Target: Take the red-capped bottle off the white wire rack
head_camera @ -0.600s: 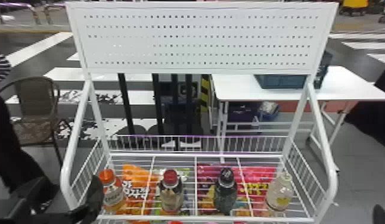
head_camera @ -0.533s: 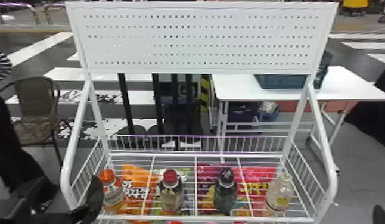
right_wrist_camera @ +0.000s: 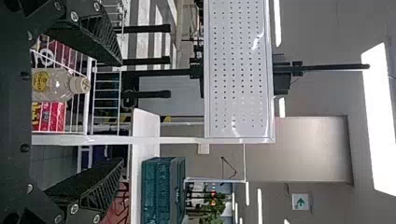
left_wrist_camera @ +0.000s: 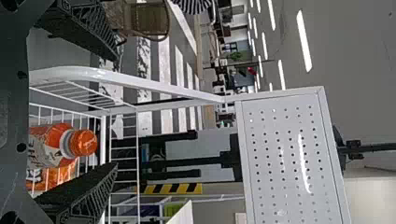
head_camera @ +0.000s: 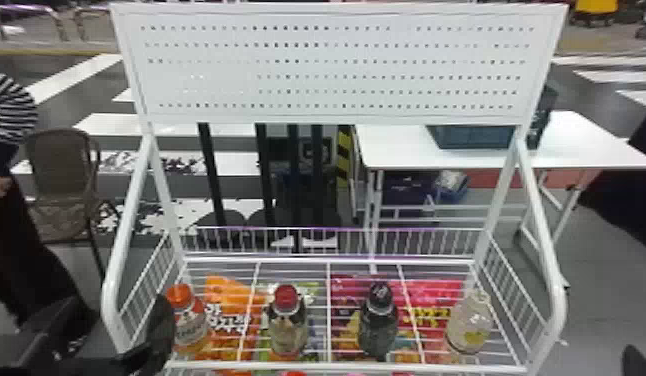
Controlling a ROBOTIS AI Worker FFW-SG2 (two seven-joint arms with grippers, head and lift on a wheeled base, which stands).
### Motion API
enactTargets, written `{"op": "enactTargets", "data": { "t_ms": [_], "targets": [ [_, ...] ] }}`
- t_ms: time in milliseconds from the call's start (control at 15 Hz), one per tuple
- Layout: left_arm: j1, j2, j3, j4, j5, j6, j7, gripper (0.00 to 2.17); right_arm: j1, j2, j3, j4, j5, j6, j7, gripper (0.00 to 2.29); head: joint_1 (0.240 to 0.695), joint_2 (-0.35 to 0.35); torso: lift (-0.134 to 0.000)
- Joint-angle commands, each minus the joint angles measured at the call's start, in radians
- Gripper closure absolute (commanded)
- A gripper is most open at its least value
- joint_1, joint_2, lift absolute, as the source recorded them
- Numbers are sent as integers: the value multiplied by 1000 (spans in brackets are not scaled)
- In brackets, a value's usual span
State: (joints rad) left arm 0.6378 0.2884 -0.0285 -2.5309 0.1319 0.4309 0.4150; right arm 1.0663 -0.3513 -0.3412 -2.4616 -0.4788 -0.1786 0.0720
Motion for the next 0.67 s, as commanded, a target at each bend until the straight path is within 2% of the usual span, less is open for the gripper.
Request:
{"op": "enactTargets", "data": {
  "t_ms": [0, 200, 267, 333, 467, 600],
  "targets": [
    [8, -2, -10, 6, -2, -2, 5, 83, -2, -1, 2, 0, -1, 0, 0, 171, 499, 0, 0],
    [-1, -2, -119, 113, -18, -79, 16, 80, -2, -3, 1, -4, -1, 0, 0, 171, 499, 0, 0],
    [-17, -2, -182, 159, -72, -88, 30, 80, -2, -3, 1, -5, -1, 0, 0, 171, 499, 0, 0],
    [-47, 2, -268, 235, -117, -152, 80, 80, 0, -3, 1, -7, 0, 0, 0, 171, 499, 0, 0],
    [-112, 3, -403, 385, -144, -309, 159, 80, 0, -5, 1, -7, 0, 0, 0, 171, 499, 0, 0],
    [-210, -2, -534, 563, -143, -465, 234, 83, 3, -6, -1, -7, -1, 0, 0, 171, 499, 0, 0]
  ]
}}
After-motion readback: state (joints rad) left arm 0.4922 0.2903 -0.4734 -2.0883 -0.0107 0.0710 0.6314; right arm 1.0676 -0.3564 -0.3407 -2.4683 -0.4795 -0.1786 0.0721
